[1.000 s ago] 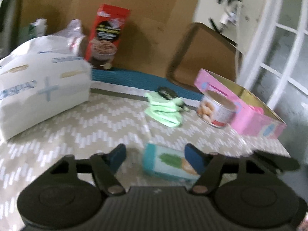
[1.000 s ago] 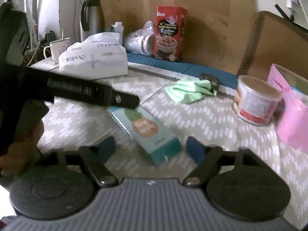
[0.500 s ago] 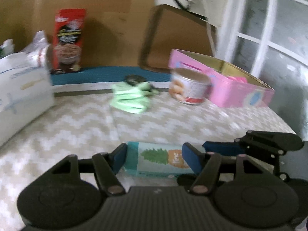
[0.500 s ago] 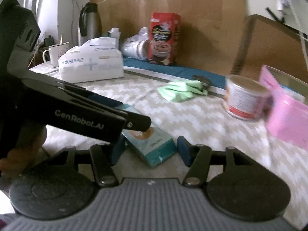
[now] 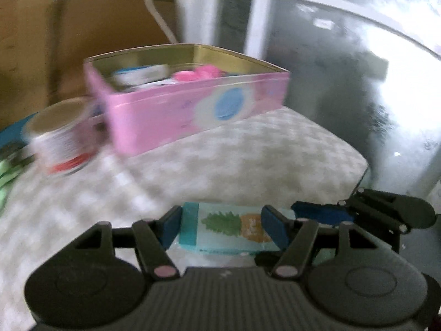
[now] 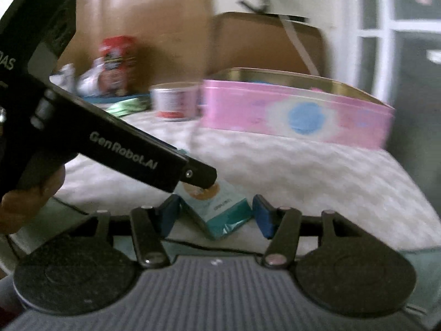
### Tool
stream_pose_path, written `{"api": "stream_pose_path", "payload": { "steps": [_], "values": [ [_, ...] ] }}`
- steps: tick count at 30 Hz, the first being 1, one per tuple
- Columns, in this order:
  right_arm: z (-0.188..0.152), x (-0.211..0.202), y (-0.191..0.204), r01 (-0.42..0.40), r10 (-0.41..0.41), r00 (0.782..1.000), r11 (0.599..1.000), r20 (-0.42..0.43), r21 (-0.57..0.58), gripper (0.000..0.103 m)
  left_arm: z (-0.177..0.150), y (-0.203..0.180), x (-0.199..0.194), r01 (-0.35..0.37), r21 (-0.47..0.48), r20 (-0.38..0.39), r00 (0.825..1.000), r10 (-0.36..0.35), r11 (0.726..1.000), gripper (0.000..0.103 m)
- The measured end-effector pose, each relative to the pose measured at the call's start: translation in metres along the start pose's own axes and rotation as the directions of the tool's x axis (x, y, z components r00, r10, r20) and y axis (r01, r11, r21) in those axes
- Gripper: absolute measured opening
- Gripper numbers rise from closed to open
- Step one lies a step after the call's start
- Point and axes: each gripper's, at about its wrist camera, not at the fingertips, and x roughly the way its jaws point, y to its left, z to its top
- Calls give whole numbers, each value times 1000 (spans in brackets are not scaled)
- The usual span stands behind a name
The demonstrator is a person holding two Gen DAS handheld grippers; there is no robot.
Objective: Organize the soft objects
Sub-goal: 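Carry the teal pineapple box into the pink tin and release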
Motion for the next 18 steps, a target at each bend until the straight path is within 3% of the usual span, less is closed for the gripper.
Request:
{"api": "stream_pose_path", "payload": {
  "steps": [6,9,12,14,16,18],
  "values": [
    [-1,5,-49,34,-35,999,999,11,26,61,25,-27,36,25,6,-22,999,-25,1000,64],
    [-4,6,-63,27,-28,999,999,27,39,67,30,-31,45,35,3,-15,999,-35,999,67],
    [-8,6,-64,10,-12,998,999,56,31,67,29,-36,49,27,19,2,1000,-27,999,70],
    [-10,2,-62,7,-10,997,999,71,32,61,31,-38,52,24,22,5,1000,-24,999,71],
    [-12,-1,-55,28,-28,996,1000,90,3,59,33,-35,50,21,-2,9,1000,-21,1000,62],
    [-11,-6,-50,52,-48,992,998,113,-34,58,39,-32,41,36,-23,31,999,-35,999,61]
  ]
}}
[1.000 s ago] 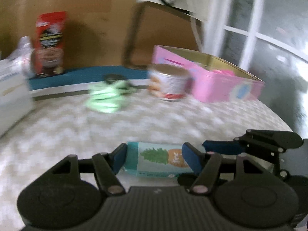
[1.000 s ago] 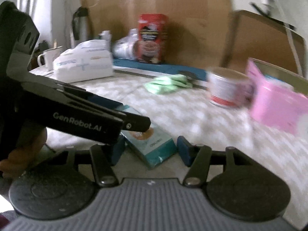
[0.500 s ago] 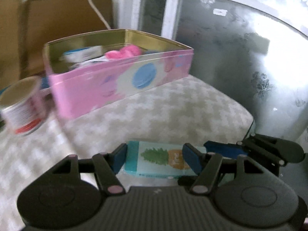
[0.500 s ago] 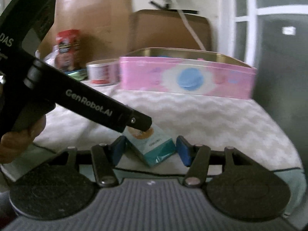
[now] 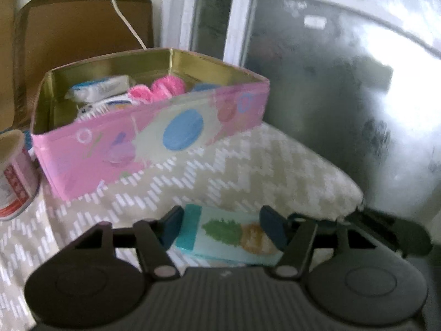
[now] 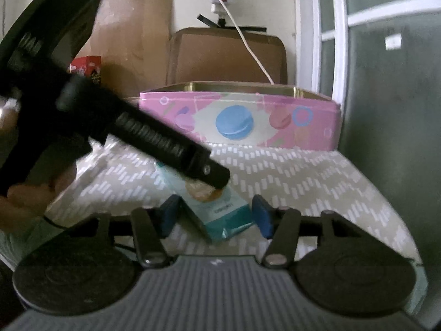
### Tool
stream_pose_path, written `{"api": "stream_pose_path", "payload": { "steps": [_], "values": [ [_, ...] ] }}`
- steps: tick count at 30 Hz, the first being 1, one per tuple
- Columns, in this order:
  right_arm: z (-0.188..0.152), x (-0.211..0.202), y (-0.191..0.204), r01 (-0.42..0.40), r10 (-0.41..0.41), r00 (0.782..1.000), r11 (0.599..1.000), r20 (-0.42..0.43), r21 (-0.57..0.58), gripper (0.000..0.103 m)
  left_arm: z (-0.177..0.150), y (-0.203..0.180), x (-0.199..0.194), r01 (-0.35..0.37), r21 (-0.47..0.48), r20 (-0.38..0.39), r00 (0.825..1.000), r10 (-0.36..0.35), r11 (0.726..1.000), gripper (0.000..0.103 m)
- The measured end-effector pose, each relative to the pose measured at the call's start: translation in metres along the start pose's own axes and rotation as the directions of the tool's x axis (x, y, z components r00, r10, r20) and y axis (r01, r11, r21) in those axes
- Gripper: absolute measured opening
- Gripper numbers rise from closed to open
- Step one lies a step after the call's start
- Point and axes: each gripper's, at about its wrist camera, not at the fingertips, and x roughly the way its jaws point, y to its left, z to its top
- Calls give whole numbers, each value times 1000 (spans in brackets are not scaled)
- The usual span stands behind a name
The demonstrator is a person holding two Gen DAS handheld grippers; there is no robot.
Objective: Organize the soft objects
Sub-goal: 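Carry the teal pineapple box into the pink tin and release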
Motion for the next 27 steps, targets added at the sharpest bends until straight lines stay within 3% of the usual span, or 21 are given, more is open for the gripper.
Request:
{"api": "stream_pose_path", "payload": {
  "steps": [4,9,11,14,17,22,27],
  "values": [
    [26,-3,-6,21,-18,994,1000,104,-23,56,30,-4,-23,-1,39,113,994,-3,999,61],
    [73,35,-21,70,-58,983,995,172,-70,55,88,3,-20,-61,63,223,974,45,996,63],
    [89,61,-28,83,-67,984,992,163,-94,55,109,13,-5,-101,45,233,969,87,994,63],
    [105,105,-33,136,-122,986,983,118,-123,56,128,31,22,-166,-34,185,968,169,986,76],
    [109,132,-38,248,-238,967,960,90,-133,58,125,47,28,-185,-132,154,967,205,974,77],
    [106,122,-44,211,-210,974,977,88,-4,58,95,48,-2,-192,-130,205,955,215,973,78],
    [98,92,-28,133,-142,983,988,118,85,58,49,42,-60,-183,-96,274,940,203,978,81]
  ]
}}
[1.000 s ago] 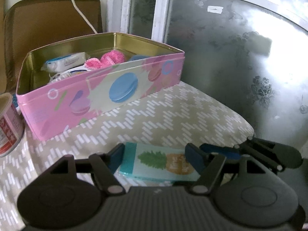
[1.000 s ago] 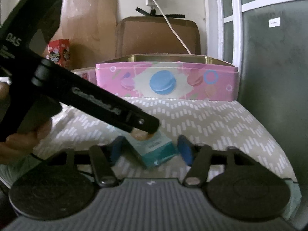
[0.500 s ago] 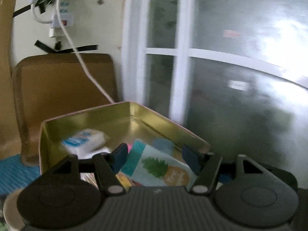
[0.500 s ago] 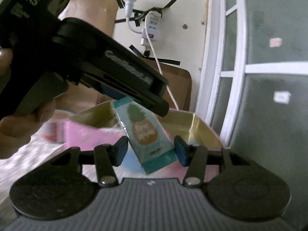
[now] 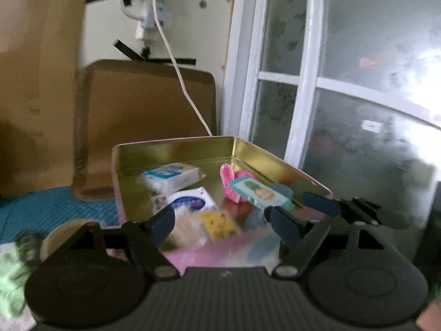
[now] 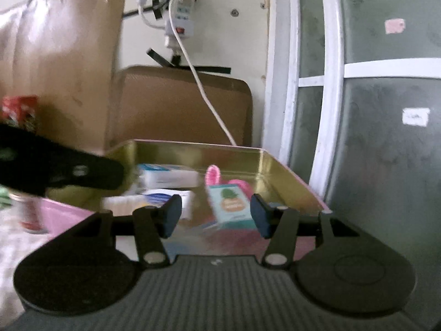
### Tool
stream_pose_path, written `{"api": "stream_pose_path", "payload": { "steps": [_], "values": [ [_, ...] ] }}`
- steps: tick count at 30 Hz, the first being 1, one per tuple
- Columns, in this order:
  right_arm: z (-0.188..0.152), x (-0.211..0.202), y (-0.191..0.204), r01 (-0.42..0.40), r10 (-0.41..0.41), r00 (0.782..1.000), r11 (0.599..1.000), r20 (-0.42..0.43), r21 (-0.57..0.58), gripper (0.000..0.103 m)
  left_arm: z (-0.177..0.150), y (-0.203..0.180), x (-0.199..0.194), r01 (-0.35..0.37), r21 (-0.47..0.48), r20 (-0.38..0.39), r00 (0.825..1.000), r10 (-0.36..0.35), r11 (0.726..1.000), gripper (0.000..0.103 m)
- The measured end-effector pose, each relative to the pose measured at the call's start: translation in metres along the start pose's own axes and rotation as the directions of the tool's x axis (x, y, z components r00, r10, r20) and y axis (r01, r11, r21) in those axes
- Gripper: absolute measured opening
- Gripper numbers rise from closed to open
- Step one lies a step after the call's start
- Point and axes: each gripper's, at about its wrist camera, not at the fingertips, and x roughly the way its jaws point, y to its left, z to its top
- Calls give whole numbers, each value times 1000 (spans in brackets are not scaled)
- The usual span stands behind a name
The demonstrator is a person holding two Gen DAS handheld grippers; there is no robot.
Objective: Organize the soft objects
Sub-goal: 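Carry the teal pineapple box into the pink tin and release, then grasp the green cloth with the right gripper and lift it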
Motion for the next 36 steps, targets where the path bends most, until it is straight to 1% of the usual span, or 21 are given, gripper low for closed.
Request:
{"api": "stream_pose_path", "payload": {
  "steps": [2,4,6,8,11,13,14,15,16,17,18,19,20,23,25,26,27,28,30,32,36],
  "values": [
    [-2,-16,5,-66,65,998,996,16,64,58,-15,12,-28,-5,7,18,1000,5,1000,84],
    [-7,-29,21,-145,144,990,984,14,106,57,-36,31,-57,-43,18,21,999,43,999,86],
    [-8,-39,42,-248,250,968,962,-7,118,57,-57,59,-83,-111,6,4,994,111,994,86],
    [-9,-42,74,-346,353,934,932,-57,104,57,-72,88,-100,-198,-12,-28,980,198,980,86],
    [-10,-32,127,-464,468,874,884,-133,65,55,-92,143,-116,-351,-65,-120,932,342,934,86],
    [-7,-16,164,-513,511,841,858,-176,38,54,-104,176,-123,-462,-70,-190,876,443,884,85],
    [-6,-6,181,-531,527,826,846,-201,34,53,-111,191,-126,-519,-74,-221,841,494,851,85],
    [-4,5,197,-544,535,814,839,-225,25,53,-114,207,-128,-552,-115,-265,818,510,826,86],
    [-2,17,214,-552,535,808,834,-249,1,53,-115,218,-138,-523,-196,-245,845,475,829,88],
    [0,29,233,-550,521,809,835,-272,-35,53,-114,224,-143,-531,-224,-235,844,483,818,89],
    [1,39,248,-543,505,811,837,-295,-60,53,-115,228,-141,-572,-217,-259,815,518,791,88],
    [2,53,264,-536,486,811,840,-325,-81,53,-115,228,-142,-569,-224,-250,818,517,791,92],
    [1,61,275,-521,463,817,849,-345,-95,53,-114,227,-141,-562,-227,-250,823,510,795,92],
    [-2,94,296,-479,399,825,869,-401,-123,53,-109,225,-135,-572,-226,-251,817,520,789,92],
    [-2,106,296,-482,414,819,872,-397,-85,55,-111,228,-137,-564,-240,-245,823,513,790,92],
    [-1,108,296,-480,415,818,874,-397,-74,53,-111,229,-137,-559,-251,-240,827,508,790,92],
    [-1,107,298,-479,412,822,873,-394,-85,41,-113,231,-140,-555,-258,-236,830,506,791,92],
    [-2,103,299,-491,423,817,867,-392,-87,21,-115,232,-143,-553,-263,-234,831,504,790,92],
    [-3,93,298,-503,435,811,860,-390,-87,15,-116,231,-145,-550,-273,-230,834,502,789,92],
    [-7,76,294,-545,475,789,834,-389,-88,13,-116,235,-144,-547,-283,-226,836,499,788,93],
    [-19,29,282,-646,573,723,759,-386,-84,13,-117,236,-147,-541,-303,-220,841,495,785,93]
  ]
}}
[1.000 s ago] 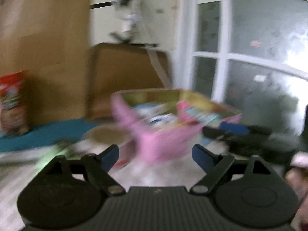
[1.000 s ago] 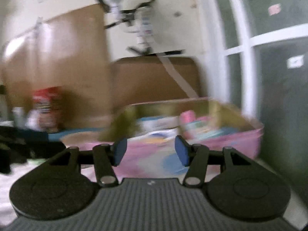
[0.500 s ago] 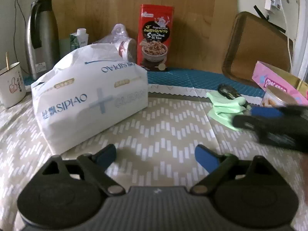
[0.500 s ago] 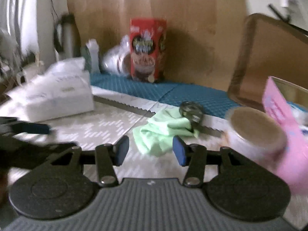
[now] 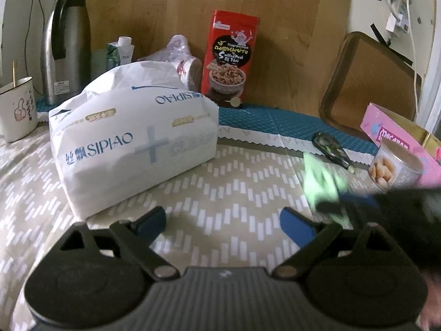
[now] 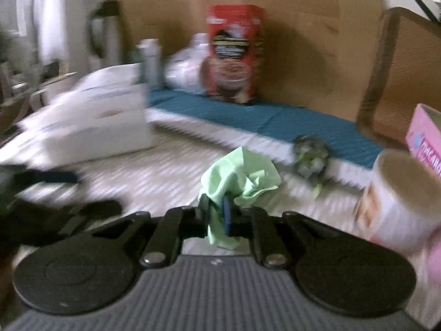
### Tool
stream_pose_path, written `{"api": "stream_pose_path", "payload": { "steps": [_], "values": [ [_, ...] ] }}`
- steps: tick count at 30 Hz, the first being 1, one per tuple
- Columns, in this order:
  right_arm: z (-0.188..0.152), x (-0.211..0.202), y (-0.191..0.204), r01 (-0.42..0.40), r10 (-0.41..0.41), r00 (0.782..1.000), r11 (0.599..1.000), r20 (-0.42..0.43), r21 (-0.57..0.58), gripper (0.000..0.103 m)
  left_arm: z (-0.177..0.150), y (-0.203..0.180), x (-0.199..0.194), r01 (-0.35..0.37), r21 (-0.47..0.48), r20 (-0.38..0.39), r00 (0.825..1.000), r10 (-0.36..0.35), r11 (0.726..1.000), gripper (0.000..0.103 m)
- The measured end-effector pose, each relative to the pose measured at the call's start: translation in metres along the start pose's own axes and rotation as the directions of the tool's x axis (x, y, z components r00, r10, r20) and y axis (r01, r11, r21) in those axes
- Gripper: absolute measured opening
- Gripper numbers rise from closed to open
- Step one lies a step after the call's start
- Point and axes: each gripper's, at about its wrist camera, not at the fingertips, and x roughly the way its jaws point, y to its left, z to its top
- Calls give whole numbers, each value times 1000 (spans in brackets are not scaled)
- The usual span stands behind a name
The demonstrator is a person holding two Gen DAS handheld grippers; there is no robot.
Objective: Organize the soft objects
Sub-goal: 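Grasp the green cloth with the right gripper and lift it, then carry the green cloth into the pink tin and release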
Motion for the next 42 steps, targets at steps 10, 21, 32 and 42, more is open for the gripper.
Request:
{"api": "stream_pose_path", "payload": {
  "steps": [10,21,32,42],
  "values": [
    [-77,-110,30,-114,117,991,993,68,-36,30,-1,-9,2,-30,54,-22,999,31,998,98],
    [-79,-90,32,-29,28,996,999,80,18,67,-5,-24,4,-41,150,-53,997,49,988,102],
    [-101,-113,25,159,-151,976,986,159,-40,11,-8,-30,2,-17,187,-59,998,29,982,102],
    [-131,-150,-21,284,-306,936,949,174,139,16,-28,-116,-27,321,238,-145,945,-294,916,86]
  ]
}}
